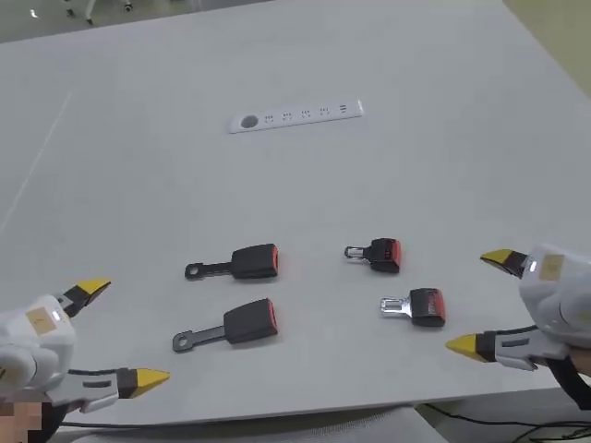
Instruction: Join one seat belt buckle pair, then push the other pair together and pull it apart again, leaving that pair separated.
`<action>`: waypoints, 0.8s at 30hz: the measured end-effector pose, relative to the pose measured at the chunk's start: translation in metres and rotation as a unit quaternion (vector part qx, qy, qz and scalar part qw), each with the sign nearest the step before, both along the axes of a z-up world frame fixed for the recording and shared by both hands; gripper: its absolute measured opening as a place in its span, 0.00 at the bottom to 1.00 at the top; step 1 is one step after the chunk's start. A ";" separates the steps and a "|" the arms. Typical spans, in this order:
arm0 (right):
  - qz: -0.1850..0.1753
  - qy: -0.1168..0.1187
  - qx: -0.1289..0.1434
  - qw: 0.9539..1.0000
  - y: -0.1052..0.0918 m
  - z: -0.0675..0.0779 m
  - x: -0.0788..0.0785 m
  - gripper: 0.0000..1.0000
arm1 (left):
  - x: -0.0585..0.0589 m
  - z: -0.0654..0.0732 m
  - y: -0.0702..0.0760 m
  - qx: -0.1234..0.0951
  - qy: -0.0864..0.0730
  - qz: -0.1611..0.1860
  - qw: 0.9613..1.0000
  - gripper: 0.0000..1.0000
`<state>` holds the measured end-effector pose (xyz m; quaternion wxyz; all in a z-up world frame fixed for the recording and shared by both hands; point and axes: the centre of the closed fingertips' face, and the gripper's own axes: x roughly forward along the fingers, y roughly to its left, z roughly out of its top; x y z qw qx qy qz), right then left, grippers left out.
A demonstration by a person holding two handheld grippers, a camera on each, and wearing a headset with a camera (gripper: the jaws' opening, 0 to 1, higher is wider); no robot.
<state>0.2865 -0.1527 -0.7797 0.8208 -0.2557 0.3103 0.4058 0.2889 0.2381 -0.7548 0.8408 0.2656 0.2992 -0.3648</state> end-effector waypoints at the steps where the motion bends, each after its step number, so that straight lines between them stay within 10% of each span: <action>1: 0.000 0.000 0.000 1.000 0.000 0.000 0.000 0.75 | 0.000 0.000 0.000 0.000 0.001 -0.001 1.000 0.94; 24: -0.003 -0.009 -0.006 1.000 0.001 0.002 0.006 0.91 | -0.004 -0.005 -0.005 -0.002 0.008 -0.003 1.000 1.00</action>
